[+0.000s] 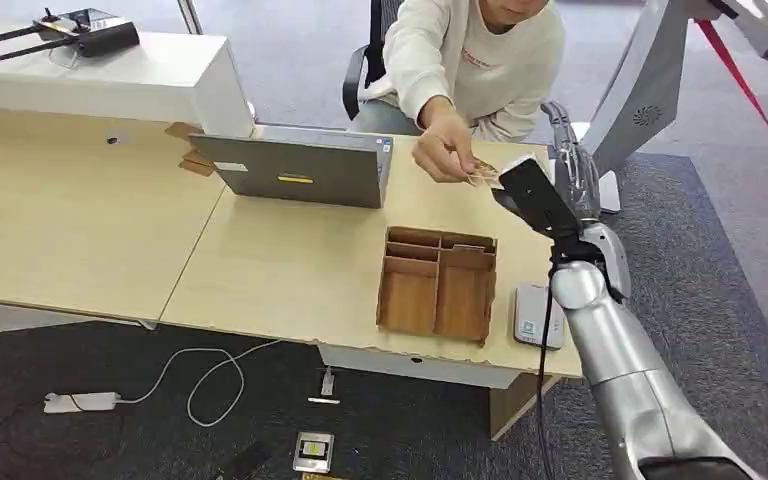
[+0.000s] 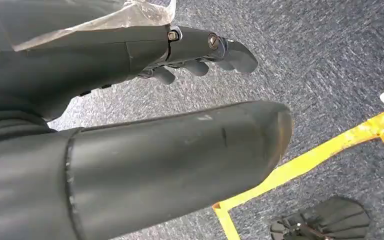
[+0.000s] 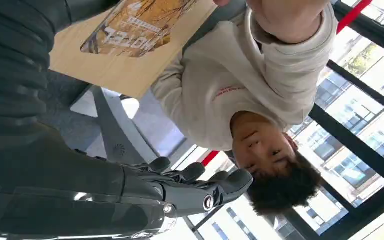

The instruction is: Pass the card to the sensor for recognition and then transmit it.

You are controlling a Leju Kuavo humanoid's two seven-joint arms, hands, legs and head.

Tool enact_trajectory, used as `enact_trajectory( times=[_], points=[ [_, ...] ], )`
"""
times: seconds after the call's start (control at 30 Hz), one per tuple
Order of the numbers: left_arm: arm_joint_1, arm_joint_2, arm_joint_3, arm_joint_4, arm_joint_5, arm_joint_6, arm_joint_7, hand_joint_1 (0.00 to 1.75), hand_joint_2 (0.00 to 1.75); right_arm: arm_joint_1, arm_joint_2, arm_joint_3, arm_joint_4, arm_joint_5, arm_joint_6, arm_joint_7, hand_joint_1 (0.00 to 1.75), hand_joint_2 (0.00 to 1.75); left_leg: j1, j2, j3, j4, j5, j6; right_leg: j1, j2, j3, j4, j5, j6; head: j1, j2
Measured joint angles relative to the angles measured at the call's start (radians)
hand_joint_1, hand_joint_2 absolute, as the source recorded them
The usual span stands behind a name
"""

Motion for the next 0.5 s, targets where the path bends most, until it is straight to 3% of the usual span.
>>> enact_trajectory(
  times=[0.37, 0.4, 0.43, 0.47, 0.5],
  points=[
    [-0.005, 0.000, 0.000, 0.000, -0.003, 0.000, 0.008, 0.00, 0.00, -0.009, 0.000, 0.002, 0.033, -0.029, -0.030, -0.017, 0.00, 1.75, 0.000, 0.000, 0.000, 0.000, 0.000, 0.000, 0.000, 0.000, 0.000, 0.000, 0.000, 0.000, 0.000, 0.000],
    [-0.005, 0.000, 0.000, 0.000, -0.003, 0.000, 0.008, 0.00, 0.00, -0.009, 0.000, 0.002, 0.035, -0.029, -0.031, -0.018, 0.38, 1.75, 0.000, 0.000, 0.000, 0.000, 0.000, 0.000, 0.000, 0.000, 0.000, 0.000, 0.000, 0.000, 0.000, 0.000],
    [-0.006, 0.000, 0.000, 0.000, -0.003, 0.000, 0.008, 0.00, 0.00, -0.009, 0.000, 0.002, 0.037, -0.029, -0.031, -0.019, 1.59, 1.75, 0.000, 0.000, 0.000, 0.000, 0.000, 0.000, 0.000, 0.000, 0.000, 0.000, 0.000, 0.000, 0.000, 0.000],
    [-0.006, 0.000, 0.000, 0.000, -0.003, 0.000, 0.008, 0.00, 0.00, -0.009, 0.000, 0.002, 0.039, -0.029, -0.031, -0.019, 1.75, 1.75, 0.000, 0.000, 0.000, 0.000, 0.000, 0.000, 0.000, 0.000, 0.000, 0.000, 0.000, 0.000, 0.000, 0.000],
    [-0.006, 0.000, 0.000, 0.000, -0.003, 0.000, 0.008, 0.00, 0.00, -0.009, 0.000, 0.002, 0.040, -0.029, -0.031, -0.020, 1.75, 1.75, 0.000, 0.000, 0.000, 0.000, 0.000, 0.000, 0.000, 0.000, 0.000, 0.000, 0.000, 0.000, 0.000, 0.000]
  ],
)
